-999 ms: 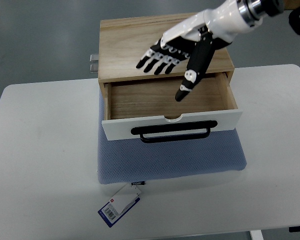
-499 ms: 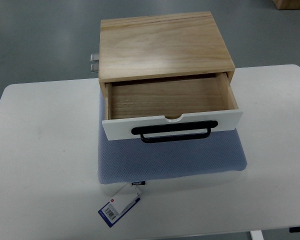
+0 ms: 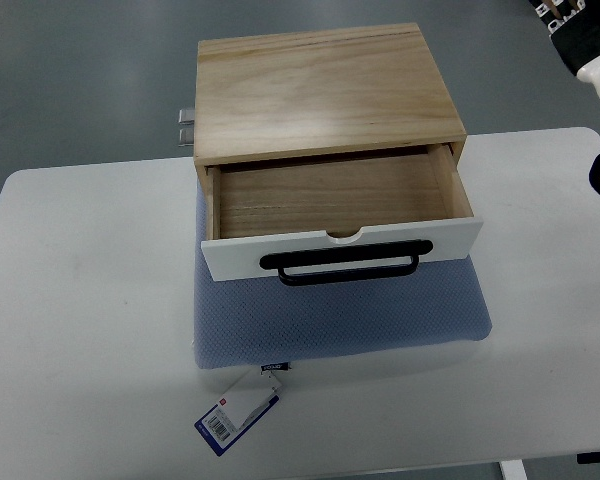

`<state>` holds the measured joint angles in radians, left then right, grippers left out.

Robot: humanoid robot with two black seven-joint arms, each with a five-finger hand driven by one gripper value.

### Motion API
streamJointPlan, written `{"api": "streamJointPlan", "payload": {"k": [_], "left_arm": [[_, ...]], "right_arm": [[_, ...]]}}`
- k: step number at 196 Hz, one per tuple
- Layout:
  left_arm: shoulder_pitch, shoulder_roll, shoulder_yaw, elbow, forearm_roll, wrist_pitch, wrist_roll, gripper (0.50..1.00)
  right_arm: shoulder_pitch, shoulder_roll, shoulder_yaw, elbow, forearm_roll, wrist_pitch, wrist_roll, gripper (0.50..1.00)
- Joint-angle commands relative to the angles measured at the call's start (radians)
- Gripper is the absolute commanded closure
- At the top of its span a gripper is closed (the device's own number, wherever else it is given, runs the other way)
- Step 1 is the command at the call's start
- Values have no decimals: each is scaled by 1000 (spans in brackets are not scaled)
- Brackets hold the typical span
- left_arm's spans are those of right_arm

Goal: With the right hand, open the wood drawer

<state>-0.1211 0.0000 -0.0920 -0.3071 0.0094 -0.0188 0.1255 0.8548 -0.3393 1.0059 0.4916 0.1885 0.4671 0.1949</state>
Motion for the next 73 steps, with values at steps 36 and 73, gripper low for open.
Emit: {"api": "streamJointPlan", "payload": {"k": [36,73], "left_arm": [[0,0,2,-3,0,3,0,500],[0,0,2,0,0,3,0,500]], "right_arm": [[-63,80,85,-41,14,1,0,556],[-74,85,85,-41,14,2,1,556]]}}
